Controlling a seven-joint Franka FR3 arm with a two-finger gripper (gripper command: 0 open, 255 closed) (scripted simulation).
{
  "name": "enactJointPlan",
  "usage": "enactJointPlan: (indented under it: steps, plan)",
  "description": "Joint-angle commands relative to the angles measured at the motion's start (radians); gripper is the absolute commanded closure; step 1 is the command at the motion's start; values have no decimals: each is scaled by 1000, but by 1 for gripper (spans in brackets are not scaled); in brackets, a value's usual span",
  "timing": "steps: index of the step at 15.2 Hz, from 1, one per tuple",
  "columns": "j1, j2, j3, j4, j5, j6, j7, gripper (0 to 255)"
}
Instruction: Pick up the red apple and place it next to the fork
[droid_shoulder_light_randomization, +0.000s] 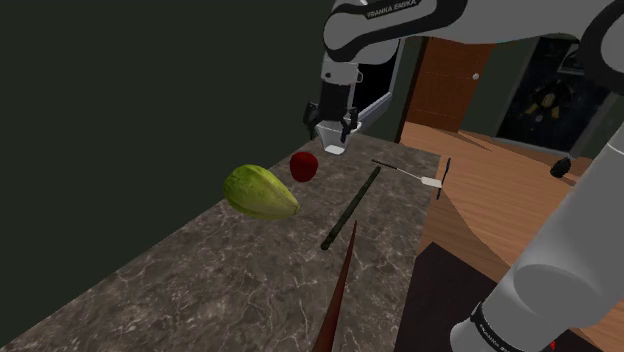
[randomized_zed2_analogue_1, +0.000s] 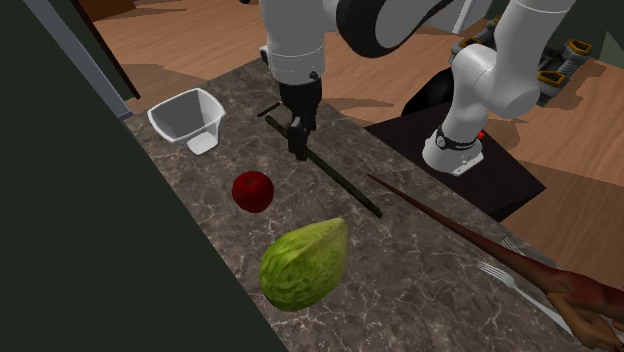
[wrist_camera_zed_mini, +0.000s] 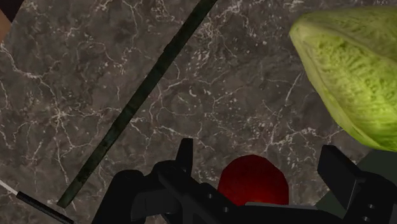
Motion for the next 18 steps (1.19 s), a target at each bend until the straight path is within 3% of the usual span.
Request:
enactJointPlan:
  steps: [1,11,18]
  plan:
    - [-1,95,-1,88,-10,1,48,0]
    - [-6,535,-45,594,-30,-97,231,0]
    - [-3,543,-45,525,-29,-20,232,0]
